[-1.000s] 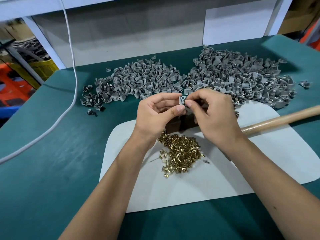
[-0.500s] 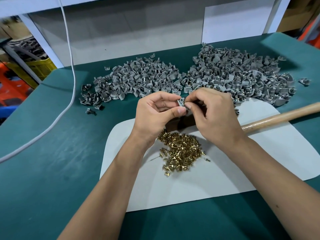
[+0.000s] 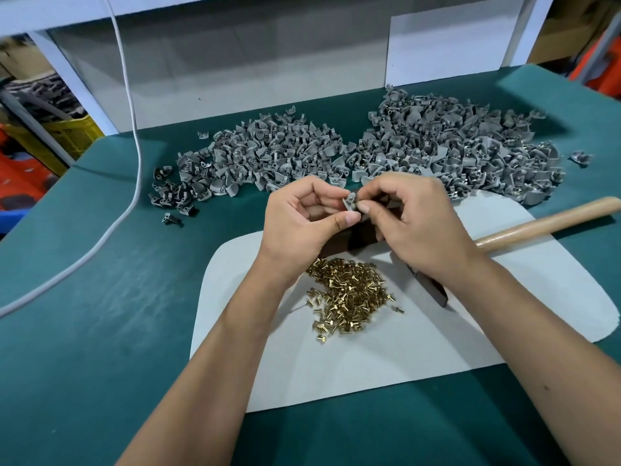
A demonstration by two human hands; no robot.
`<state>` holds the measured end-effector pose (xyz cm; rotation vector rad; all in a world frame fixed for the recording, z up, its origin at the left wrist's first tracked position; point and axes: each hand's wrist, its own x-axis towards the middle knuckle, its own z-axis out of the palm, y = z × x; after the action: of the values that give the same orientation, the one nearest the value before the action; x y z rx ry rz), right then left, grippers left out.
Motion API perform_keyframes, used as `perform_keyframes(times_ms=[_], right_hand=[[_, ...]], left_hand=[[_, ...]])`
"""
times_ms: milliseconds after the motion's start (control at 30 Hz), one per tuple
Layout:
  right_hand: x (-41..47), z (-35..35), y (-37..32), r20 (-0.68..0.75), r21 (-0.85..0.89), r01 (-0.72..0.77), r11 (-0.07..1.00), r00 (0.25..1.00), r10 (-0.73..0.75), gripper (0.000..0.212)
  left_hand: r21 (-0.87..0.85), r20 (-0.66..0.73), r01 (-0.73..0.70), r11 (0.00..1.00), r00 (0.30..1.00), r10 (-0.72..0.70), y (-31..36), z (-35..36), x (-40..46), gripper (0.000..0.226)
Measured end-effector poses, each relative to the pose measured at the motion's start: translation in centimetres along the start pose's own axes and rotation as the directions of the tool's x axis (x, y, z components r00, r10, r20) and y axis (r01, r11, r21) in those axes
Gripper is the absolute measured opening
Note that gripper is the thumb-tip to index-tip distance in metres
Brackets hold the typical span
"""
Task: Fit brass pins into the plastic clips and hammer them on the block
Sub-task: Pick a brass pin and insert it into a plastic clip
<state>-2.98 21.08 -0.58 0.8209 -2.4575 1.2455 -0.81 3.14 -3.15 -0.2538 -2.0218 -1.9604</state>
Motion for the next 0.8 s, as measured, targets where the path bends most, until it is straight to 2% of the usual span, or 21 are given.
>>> perform_keyframes(times_ms=[100, 167, 267, 333, 367, 500, 567, 667, 733, 800], right_hand=[[0.5, -2.2, 0.1, 0.111, -0.014, -0.013, 1.000, 0.994, 0.014, 0.007], [1.0, -4.6, 0.6, 0.277, -0.123, -0.046, 0.991, 0.957, 0.079, 0.007], [1.3, -7.9, 1.7, 0.569, -0.318, -0.048, 0.947, 0.789, 0.231, 0.014], [1.0, -8.6, 2.0, 0.659, -0.429, -0.030, 0.903, 0.674, 0.335, 0.023], [0.7, -8.4, 2.1, 0.666, -0.460, -0.018, 0.888, 0.654, 0.358, 0.027], [-0.1, -7.3, 2.1, 0.641, -0.477, 0.035, 0.878, 0.698, 0.320, 0.022], [-0.2, -7.6, 2.0, 0.664, -0.458, 0.046, 0.888, 0.682, 0.307, 0.018], [0.1, -9.3, 1.2, 0.687, -0.296, -0.093, 0.951, 0.670, 0.279, 0.019], [0.8, -10.1, 0.3, 0.650, -0.139, -0.149, 0.979, 0.732, 0.204, 0.016], [1.6, -9.7, -0.4, 0.522, -0.063, -0.128, 0.990, 0.841, 0.142, 0.014]], left_hand=[[0.091, -0.037, -0.036, 0.995, 0.999, 0.040, -0.1, 0.7, -0.2, 0.024], [0.242, -0.059, -0.049, 0.969, 0.996, 0.065, -0.3, 0.8, -0.3, 0.020], [0.391, -0.108, 0.002, 0.920, 0.993, 0.043, -0.6, 0.3, -0.2, 0.016], [0.414, -0.113, 0.040, 0.909, 0.994, 0.008, -0.7, 0.1, 0.0, 0.015], [0.406, -0.111, 0.057, 0.912, 0.994, -0.013, -0.7, 0.0, 0.0, 0.015], [0.360, -0.097, 0.076, 0.930, 0.994, -0.044, -0.6, 0.1, -0.2, 0.018], [0.371, -0.088, 0.070, 0.926, 0.995, -0.040, -0.5, 0.2, -0.2, 0.018], [0.414, -0.078, 0.058, 0.908, 0.997, -0.028, -0.7, 0.2, 0.0, 0.013], [0.398, -0.088, 0.074, 0.915, 0.995, -0.043, -0.7, 0.3, 0.0, 0.013], [0.395, -0.092, 0.083, 0.915, 0.994, -0.051, -0.7, 0.4, 0.1, 0.013]])
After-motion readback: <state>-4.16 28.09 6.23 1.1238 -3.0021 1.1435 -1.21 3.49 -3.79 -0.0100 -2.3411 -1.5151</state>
